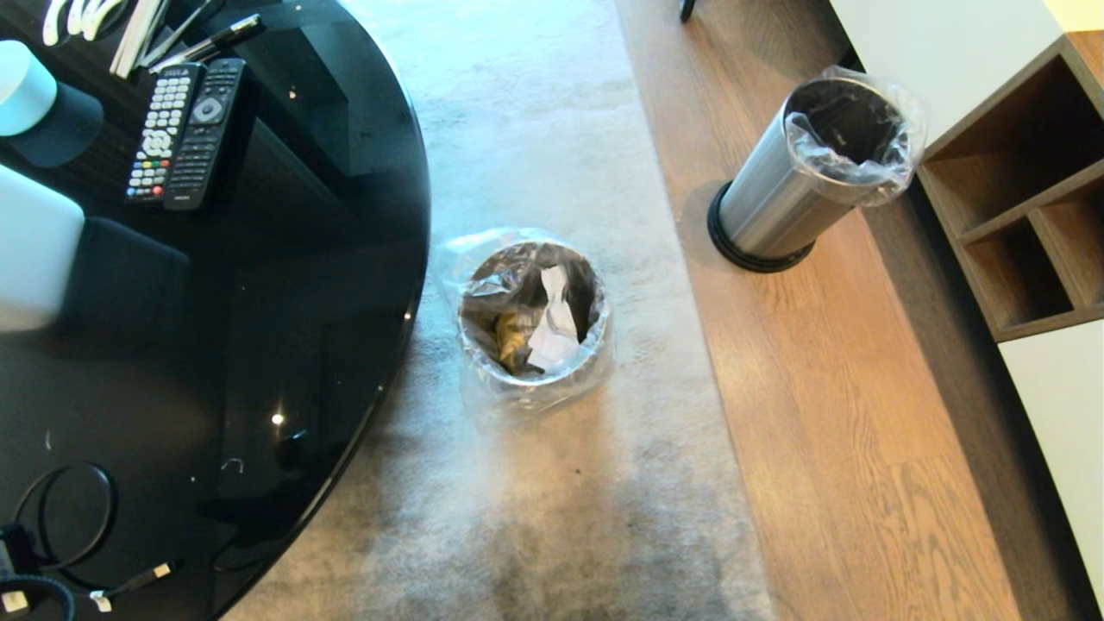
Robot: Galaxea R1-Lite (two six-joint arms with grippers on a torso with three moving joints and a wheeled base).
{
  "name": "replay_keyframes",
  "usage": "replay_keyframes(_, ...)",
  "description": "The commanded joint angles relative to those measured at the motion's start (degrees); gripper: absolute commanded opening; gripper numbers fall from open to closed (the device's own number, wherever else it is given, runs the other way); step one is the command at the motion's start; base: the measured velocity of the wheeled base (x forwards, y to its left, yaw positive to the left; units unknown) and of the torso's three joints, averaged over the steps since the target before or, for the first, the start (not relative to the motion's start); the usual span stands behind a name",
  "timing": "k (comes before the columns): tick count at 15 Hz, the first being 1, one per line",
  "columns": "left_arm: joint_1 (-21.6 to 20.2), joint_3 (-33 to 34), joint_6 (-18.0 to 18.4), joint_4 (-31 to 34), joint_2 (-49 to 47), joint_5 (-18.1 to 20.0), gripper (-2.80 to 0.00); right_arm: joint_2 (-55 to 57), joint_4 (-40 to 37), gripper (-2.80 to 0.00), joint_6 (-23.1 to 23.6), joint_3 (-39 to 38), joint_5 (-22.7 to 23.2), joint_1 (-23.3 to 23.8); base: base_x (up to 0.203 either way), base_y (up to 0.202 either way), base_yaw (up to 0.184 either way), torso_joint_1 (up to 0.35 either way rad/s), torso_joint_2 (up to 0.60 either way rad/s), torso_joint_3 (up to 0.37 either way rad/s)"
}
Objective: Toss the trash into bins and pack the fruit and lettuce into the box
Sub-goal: Pick up the data cable
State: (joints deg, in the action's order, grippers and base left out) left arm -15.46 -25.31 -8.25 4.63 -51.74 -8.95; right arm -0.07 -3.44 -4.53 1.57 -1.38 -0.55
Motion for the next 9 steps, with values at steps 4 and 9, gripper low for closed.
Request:
replay_keyframes(4,-7.7,-1.2,-2.5,-0.7,-5.7,4.5,-2.8,0.1,0.0,-2.8,0.0,0.0,0.0,0.0,0.0,0.0,0.0,0.0,0.0,0.0)
replay_keyframes(9,-15.7,-1.4,-2.5,-2.5,-7.8,10.5,0.0,0.1,0.0,-2.8,0.0,0.0,0.0,0.0,0.0,0.0,0.0,0.0,0.0,0.0)
